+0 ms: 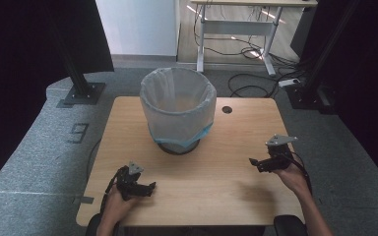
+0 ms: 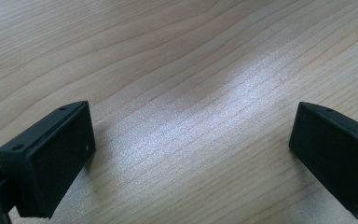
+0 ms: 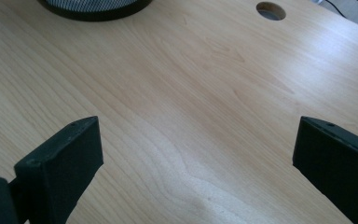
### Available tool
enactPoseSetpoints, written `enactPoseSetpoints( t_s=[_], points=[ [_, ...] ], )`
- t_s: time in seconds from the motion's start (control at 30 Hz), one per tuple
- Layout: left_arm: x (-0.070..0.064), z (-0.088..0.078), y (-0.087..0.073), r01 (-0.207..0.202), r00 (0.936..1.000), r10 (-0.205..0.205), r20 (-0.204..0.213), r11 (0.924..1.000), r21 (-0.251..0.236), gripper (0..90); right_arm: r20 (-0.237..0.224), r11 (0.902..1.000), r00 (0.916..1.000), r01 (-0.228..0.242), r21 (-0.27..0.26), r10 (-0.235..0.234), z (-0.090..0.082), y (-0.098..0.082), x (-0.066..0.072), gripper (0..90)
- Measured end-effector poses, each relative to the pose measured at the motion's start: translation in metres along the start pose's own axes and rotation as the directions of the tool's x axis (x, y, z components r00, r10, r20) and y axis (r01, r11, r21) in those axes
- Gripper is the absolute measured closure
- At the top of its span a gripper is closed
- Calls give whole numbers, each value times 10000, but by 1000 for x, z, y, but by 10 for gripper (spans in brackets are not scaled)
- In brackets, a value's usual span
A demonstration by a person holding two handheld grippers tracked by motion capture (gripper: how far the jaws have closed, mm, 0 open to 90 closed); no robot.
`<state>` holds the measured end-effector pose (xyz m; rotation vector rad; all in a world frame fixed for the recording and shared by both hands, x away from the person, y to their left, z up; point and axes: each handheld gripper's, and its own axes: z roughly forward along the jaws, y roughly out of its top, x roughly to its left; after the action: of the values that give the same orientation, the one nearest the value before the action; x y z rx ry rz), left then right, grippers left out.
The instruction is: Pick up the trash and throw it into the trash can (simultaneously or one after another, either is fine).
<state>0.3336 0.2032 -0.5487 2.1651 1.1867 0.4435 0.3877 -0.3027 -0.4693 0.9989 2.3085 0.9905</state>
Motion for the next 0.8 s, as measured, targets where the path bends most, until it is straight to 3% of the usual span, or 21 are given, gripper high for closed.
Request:
enactPoseSetpoints(
  t_s=[0.6, 0.8],
  points=[
    [0, 0, 0, -4, 10000, 4, -3, 10000, -3, 0, -5, 9986, 9998, 186, 501, -186, 28, -30, 20, 16],
    [0, 0, 0, -1, 10000, 1, -2, 10000, -2, 0, -1, 9950, 9993, 378, 923, -380, 39, -41, 29, 17]
  ],
)
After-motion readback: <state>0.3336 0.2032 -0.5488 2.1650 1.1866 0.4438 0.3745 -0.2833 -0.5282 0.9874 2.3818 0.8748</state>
